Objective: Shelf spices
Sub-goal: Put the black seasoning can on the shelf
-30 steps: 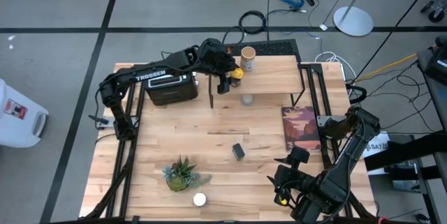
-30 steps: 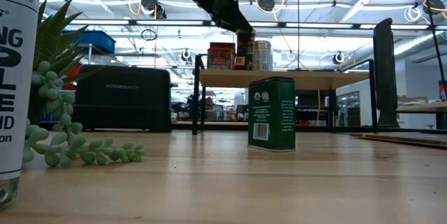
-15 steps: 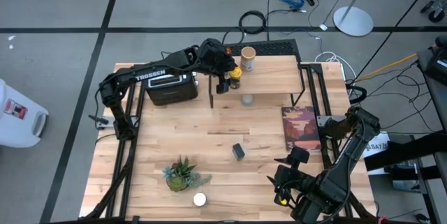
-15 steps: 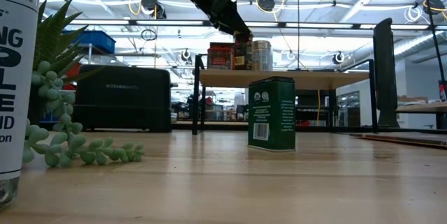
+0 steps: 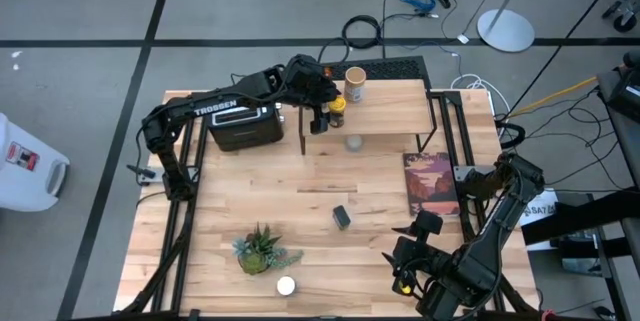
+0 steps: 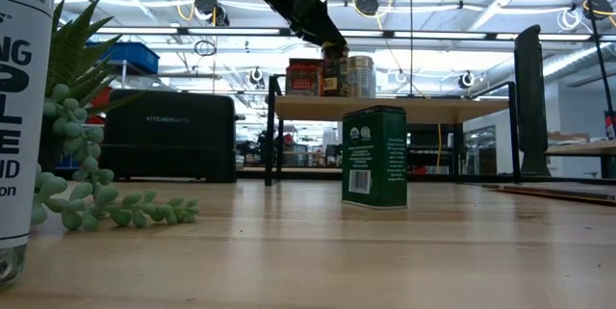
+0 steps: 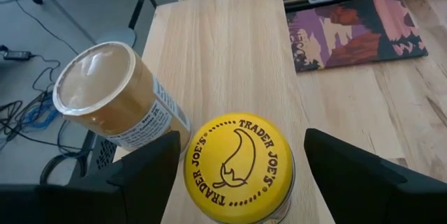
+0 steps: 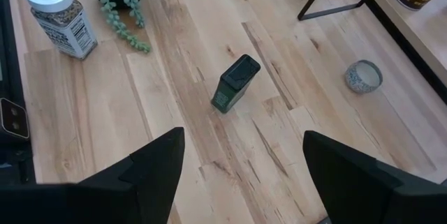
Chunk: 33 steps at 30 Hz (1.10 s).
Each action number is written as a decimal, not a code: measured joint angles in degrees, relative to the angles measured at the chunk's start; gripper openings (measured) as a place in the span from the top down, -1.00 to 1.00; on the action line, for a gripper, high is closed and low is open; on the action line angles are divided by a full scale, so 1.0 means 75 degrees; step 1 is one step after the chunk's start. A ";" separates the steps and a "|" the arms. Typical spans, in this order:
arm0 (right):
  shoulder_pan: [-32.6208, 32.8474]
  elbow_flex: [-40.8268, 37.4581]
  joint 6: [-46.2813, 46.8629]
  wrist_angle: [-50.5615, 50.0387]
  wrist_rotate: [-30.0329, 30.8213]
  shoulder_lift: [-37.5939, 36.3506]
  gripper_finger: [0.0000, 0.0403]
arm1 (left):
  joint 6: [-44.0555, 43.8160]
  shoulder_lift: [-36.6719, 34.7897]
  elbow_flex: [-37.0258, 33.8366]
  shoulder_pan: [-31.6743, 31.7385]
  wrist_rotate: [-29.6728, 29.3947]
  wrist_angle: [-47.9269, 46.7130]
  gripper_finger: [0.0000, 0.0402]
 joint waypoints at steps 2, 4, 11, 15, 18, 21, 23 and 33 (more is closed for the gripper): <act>0.0000 0.0000 -0.0023 0.0000 0.0000 0.0000 -0.38 | 0.0003 0.0000 0.0000 0.0000 0.0000 0.0002 -0.57; 0.0000 0.0000 -0.0029 0.0000 0.0000 0.0000 -0.38 | 0.0005 0.0000 0.0000 0.0000 0.0000 0.0002 -0.57; 0.0000 0.0000 -0.0037 -0.0003 0.0001 0.0000 -0.38 | 0.0009 0.0000 0.0000 0.0000 0.0000 0.0044 -0.57; 0.0000 0.0000 -0.0047 -0.0006 0.0003 0.0000 -0.38 | 0.0009 0.0000 0.0000 0.0000 0.0003 0.0042 -0.57; 0.0000 0.0000 -0.0050 -0.0006 0.0003 0.0000 -0.38 | 0.0009 0.0000 0.0000 0.0000 0.0003 0.0041 -0.57; 0.0000 0.0000 -0.0050 -0.0006 0.0003 0.0000 -0.38 | 0.0009 -0.0045 -0.0003 -0.0013 0.0006 0.0031 -0.57; 0.0000 0.0000 -0.0050 -0.0003 0.0003 0.0000 -0.38 | 0.0012 -0.0086 -0.0003 -0.0035 0.0003 0.0042 -0.57; 0.0000 0.0000 -0.0052 -0.0003 0.0006 0.0000 -0.38 | 0.0026 -0.0265 -0.0003 -0.0087 0.0012 0.0073 -0.57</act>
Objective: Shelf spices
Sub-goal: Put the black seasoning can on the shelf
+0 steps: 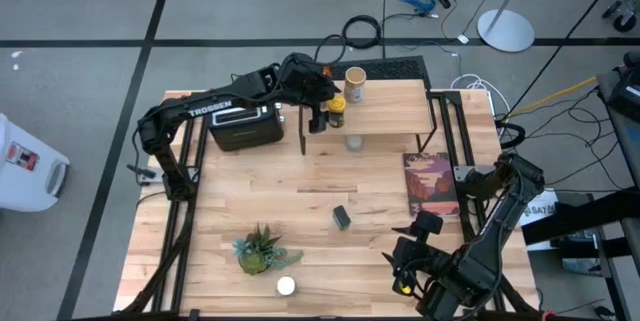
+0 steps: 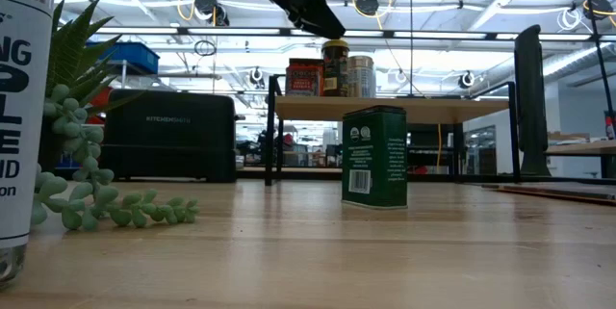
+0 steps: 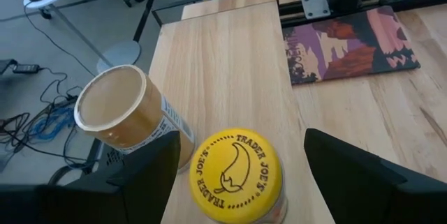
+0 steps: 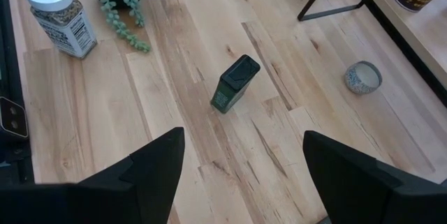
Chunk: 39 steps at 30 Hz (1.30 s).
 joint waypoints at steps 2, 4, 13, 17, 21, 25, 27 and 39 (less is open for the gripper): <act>0.0000 0.0000 0.0000 0.0001 0.0002 0.0001 -0.38 | 0.0000 -0.0029 0.0000 0.0000 0.0000 -0.0027 -0.57; 0.0000 0.0000 0.0000 0.0000 0.0005 0.0001 -0.38 | 0.0001 -0.0045 0.0000 -0.0013 0.0006 -0.0031 -0.57; -0.0002 0.0000 0.0000 -0.0003 0.0006 0.0000 -0.38 | 0.0026 -0.0173 0.0000 -0.0195 0.0022 -0.0035 -0.57; 0.0001 0.0000 -0.0003 -0.0006 0.0110 0.0000 -0.38 | 0.0026 -0.0195 0.0000 -0.0284 0.0032 -0.0076 -0.57; 0.0003 0.0000 -0.0003 -0.0023 0.0155 0.0000 -0.38 | 0.0026 -0.0198 0.0000 -0.0403 0.0032 -0.0115 -0.57; 0.0006 0.0000 -0.0003 -0.0062 0.0157 0.0001 -0.38 | 0.0044 -0.0198 0.0000 -0.0533 0.0032 -0.0141 -0.57; 0.0006 0.0000 -0.0004 -0.0098 0.0157 0.0001 -0.38 | 0.0047 -0.0198 0.0000 -0.0613 0.0032 -0.0140 -0.57; 0.0006 0.0000 -0.0261 -0.0796 0.0577 0.0000 -0.38 | -0.0032 -0.0730 0.0000 -0.1192 0.0025 -0.0380 -0.57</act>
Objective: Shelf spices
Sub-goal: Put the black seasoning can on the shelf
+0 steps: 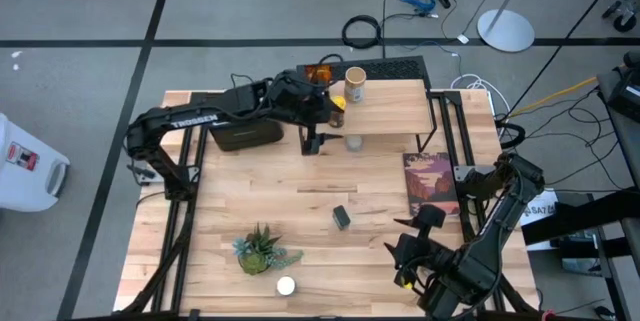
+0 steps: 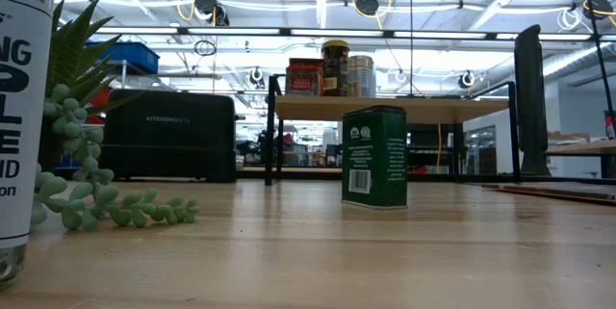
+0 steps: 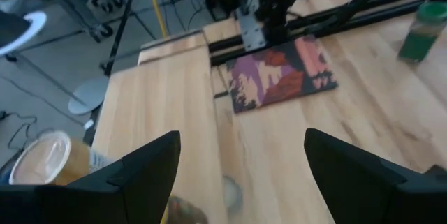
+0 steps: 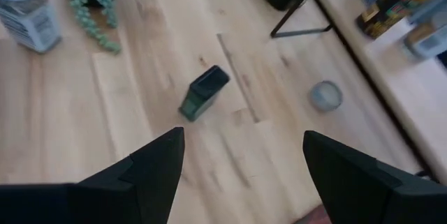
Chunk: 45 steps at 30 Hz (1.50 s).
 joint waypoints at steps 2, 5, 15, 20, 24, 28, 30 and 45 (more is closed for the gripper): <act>0.0000 0.0000 -0.0136 -0.0143 0.0100 0.0000 -0.38 | -0.0002 -0.0098 0.0000 -0.0132 -0.0068 0.0012 -0.57; -0.0003 0.0000 -0.0617 -0.0137 0.0212 -0.0017 -0.38 | -0.0003 -0.0176 0.0000 -0.0311 -0.0222 0.0004 -0.57; -0.0216 0.0000 -0.1994 -0.0141 0.0307 -0.0323 -0.38 | -0.0608 -0.0341 0.0000 -0.0891 -0.0628 -0.0377 -0.57; -0.0315 0.0000 -0.2681 -0.0145 0.0970 -0.0573 -0.38 | -0.1008 -0.0336 0.0000 -0.1229 -0.0652 -0.0583 -0.57; -0.0424 0.0000 -0.3398 -0.0132 0.1442 -0.0780 -0.38 | -0.1191 -0.0336 0.0000 -0.1582 -0.1030 -0.0610 -0.57; -0.0627 0.0000 -0.4101 -0.0131 0.1573 -0.1101 -0.38 | -0.1192 -0.0336 0.0000 -0.1953 -0.1866 -0.0560 -0.57; -0.0735 0.0000 -0.4385 -0.0128 0.1579 -0.1309 -0.38 | -0.1192 -0.0336 0.0000 -0.2114 -0.2135 -0.0497 -0.57; -0.0702 0.0000 -0.5419 0.0070 0.0885 -0.2631 -0.38 | -0.2079 -0.0330 0.0000 -0.3027 -0.2952 0.0295 -0.57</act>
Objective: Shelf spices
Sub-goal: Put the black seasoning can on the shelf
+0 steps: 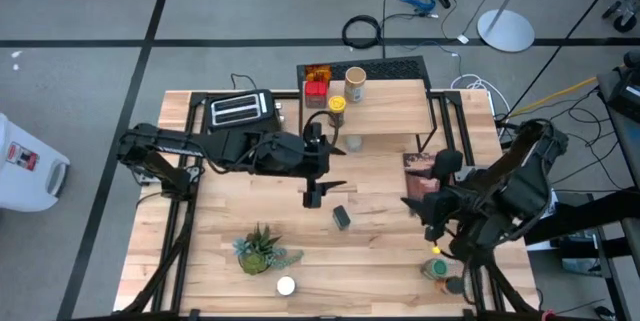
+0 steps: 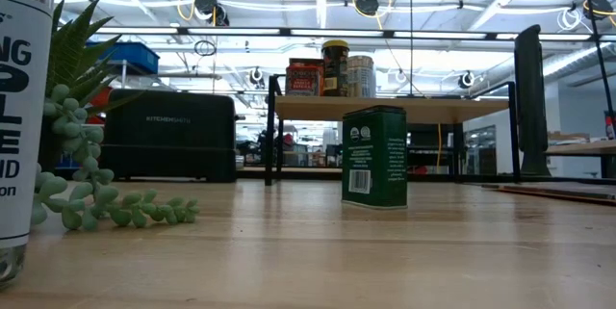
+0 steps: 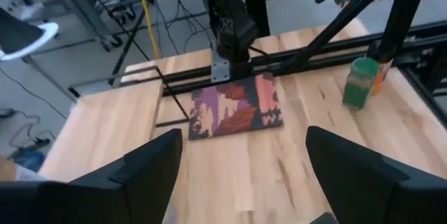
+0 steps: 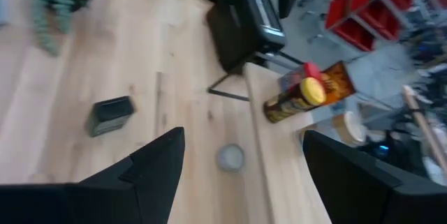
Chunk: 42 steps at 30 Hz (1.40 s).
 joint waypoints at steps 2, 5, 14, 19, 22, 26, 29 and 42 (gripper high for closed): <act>0.0076 0.0000 -0.0142 0.0129 -0.0230 -0.0084 -0.38 | -0.0255 0.0000 -0.0025 -0.0111 -0.0016 -0.0001 -0.57; 0.0184 0.0000 -0.0250 0.0206 -0.0553 -0.0205 -0.38 | -0.0518 0.0000 -0.0135 -0.0290 -0.0086 -0.0009 -0.57; 0.0589 -0.0003 -0.0084 0.0207 -0.0914 -0.0650 -0.38 | -0.1530 0.0003 -0.0294 -0.0771 -0.0395 -0.0330 -0.57; 0.0747 -0.0003 -0.0035 0.0215 -0.0914 -0.0873 -0.38 | -0.1590 0.0003 -0.0294 -0.1307 -0.1085 -0.0609 -0.57; 0.0754 -0.0007 -0.0145 0.0247 -0.0926 -0.1007 -0.38 | -0.1680 0.0003 -0.0294 -0.1573 -0.1707 -0.1093 -0.57; 0.0755 -0.0009 -0.0370 0.0370 -0.0928 -0.1263 -0.38 | -0.1726 0.0006 -0.0294 -0.1824 -0.2063 -0.1395 -0.57; 0.0755 -0.0009 -0.0642 0.0696 -0.0928 -0.1543 -0.38 | -0.1684 0.0006 -0.0294 -0.1946 -0.2091 -0.1552 -0.57; 0.0749 -0.0009 -0.2413 0.2471 -0.1169 -0.2990 -0.38 | -0.0519 -0.0700 -0.0300 -0.1708 -0.2129 -0.2230 -0.57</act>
